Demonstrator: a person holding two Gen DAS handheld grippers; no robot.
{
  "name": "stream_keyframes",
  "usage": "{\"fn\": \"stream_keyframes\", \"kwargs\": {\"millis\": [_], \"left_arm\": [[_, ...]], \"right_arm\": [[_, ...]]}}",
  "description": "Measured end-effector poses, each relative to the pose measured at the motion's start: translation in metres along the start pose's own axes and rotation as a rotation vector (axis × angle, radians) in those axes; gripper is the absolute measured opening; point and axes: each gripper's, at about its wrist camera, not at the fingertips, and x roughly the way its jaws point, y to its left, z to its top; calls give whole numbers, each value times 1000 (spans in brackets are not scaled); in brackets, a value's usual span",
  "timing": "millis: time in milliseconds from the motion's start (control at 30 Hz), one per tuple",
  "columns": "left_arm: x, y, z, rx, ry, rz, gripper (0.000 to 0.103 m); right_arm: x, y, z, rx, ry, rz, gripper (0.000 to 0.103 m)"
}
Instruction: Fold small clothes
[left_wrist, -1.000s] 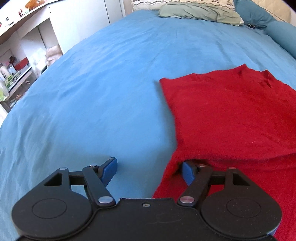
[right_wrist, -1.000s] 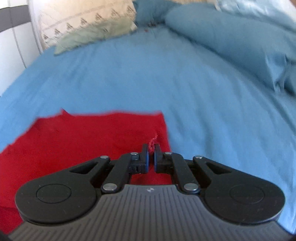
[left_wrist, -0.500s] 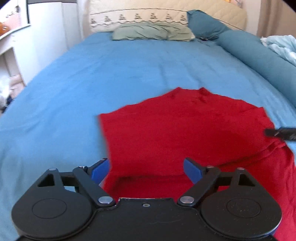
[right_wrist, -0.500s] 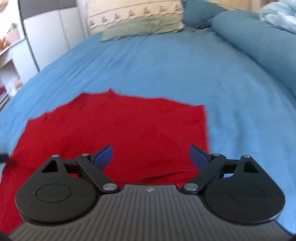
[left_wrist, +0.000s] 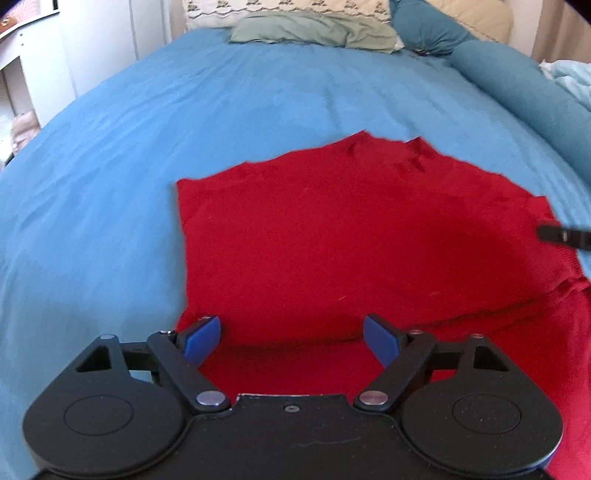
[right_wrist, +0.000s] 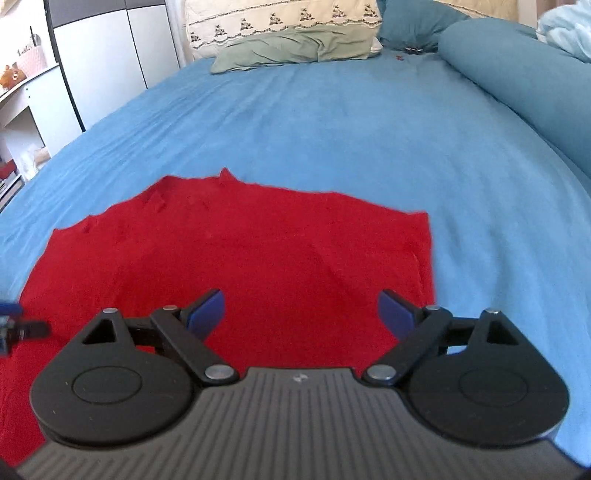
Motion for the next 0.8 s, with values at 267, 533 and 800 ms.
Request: {"fn": "stream_keyframes", "kwargs": {"millis": [267, 533, 800], "left_arm": [[7, 4, -20, -9, -3, 10, 88], [-50, -2, -13, 2, -67, 29, 87], [-173, -1, -27, 12, -154, 55, 101]], "right_arm": [[62, -18, 11, 43, 32, -45, 103], [8, -17, 26, 56, -11, 15, 103], [-149, -19, 28, 42, -156, 113, 103]]}}
